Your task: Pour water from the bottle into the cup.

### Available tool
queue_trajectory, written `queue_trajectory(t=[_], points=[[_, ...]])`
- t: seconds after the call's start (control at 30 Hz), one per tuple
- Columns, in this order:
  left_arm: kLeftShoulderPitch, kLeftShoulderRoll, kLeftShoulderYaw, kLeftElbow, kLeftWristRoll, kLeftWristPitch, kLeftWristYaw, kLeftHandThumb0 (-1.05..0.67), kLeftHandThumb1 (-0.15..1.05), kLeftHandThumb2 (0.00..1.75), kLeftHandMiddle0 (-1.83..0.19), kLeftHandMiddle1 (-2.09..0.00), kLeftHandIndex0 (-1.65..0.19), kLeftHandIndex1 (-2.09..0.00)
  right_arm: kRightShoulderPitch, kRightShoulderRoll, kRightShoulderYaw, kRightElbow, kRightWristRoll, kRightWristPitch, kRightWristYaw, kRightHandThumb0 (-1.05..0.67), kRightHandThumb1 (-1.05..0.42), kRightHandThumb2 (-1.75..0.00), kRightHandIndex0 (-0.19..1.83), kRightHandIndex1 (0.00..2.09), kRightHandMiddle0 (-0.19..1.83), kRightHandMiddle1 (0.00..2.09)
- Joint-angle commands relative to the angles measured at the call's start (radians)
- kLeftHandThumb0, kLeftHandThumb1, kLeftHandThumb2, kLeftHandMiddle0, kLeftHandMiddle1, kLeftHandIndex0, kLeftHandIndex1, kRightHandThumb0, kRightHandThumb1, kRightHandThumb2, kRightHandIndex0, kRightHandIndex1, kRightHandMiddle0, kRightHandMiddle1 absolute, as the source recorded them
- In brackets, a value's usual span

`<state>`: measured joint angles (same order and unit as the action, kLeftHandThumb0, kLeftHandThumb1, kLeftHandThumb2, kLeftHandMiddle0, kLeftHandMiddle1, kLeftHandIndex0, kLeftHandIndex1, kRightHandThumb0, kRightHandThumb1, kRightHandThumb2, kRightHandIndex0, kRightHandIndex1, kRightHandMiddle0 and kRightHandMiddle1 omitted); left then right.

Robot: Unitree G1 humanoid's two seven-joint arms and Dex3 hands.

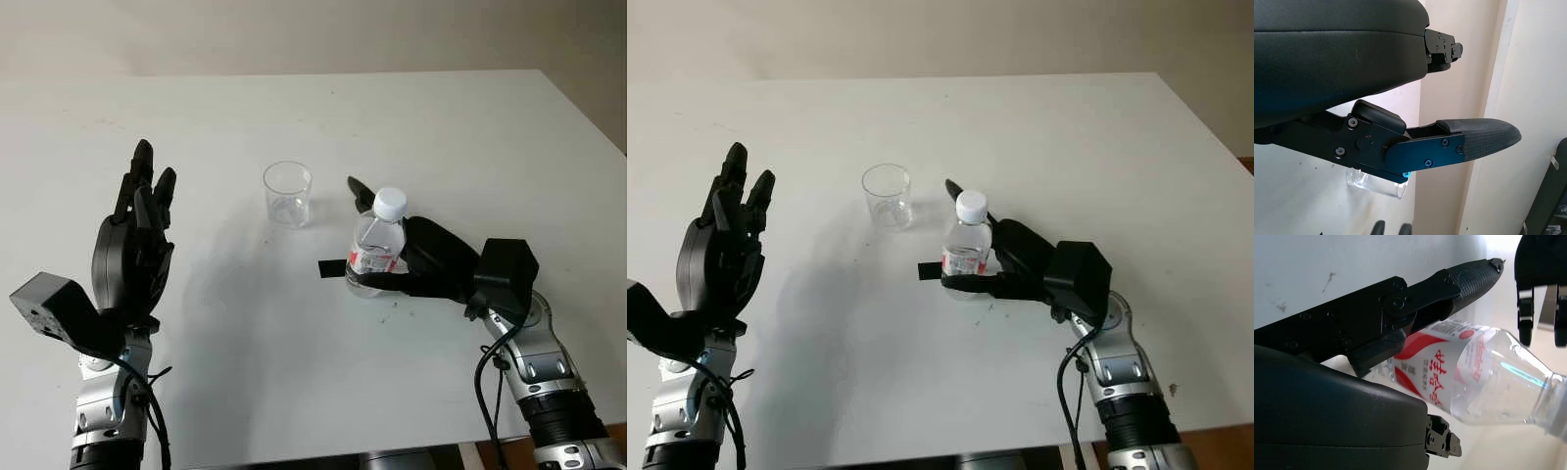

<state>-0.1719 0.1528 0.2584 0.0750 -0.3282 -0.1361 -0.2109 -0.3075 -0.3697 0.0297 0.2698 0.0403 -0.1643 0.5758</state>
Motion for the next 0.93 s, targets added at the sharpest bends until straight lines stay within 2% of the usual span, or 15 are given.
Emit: queue_trajectory(t=[0.0, 0.3, 0.43, 0.7, 0.9], points=[[-0.004, 0.003, 0.004, 0.003, 0.0, -0.005, -0.004, -0.86, 1.05, 0.56, 0.19, -0.47, -0.03, 0.0, 0.024, 0.006, -0.021, -0.005, 0.011, -0.019, -0.023, -1.05, -1.03, -0.07, -0.19, 0.0, -0.19, 0.0], [-0.001, 0.005, 0.006, -0.002, -0.003, -0.002, -0.01, -0.86, 1.05, 0.55, 0.19, -0.45, -0.02, 0.0, 0.105, 0.1, -0.059, -0.056, 0.05, -0.137, -0.163, -0.96, -1.04, -0.06, -0.19, 0.0, -0.19, 0.0], [0.002, 0.007, 0.007, -0.01, -0.004, 0.003, -0.008, -0.85, 1.05, 0.56, 0.19, -0.46, -0.03, 0.0, 0.131, 0.132, -0.058, -0.057, 0.072, -0.193, -0.173, -0.91, -1.05, -0.09, -0.19, 0.0, -0.19, 0.0], [0.005, 0.008, 0.007, -0.013, -0.005, 0.011, -0.008, -0.85, 1.05, 0.56, 0.19, -0.43, -0.02, 0.0, 0.197, 0.147, -0.07, -0.124, 0.155, -0.204, -0.137, -0.9, -1.05, -0.09, -0.19, 0.0, -0.19, 0.0], [0.003, 0.009, 0.008, -0.01, -0.005, 0.009, -0.011, -0.85, 1.05, 0.56, 0.19, -0.45, -0.03, 0.0, 0.222, 0.141, -0.085, -0.15, 0.16, -0.216, -0.138, -0.88, -1.05, -0.08, -0.19, 0.0, -0.19, 0.0]])
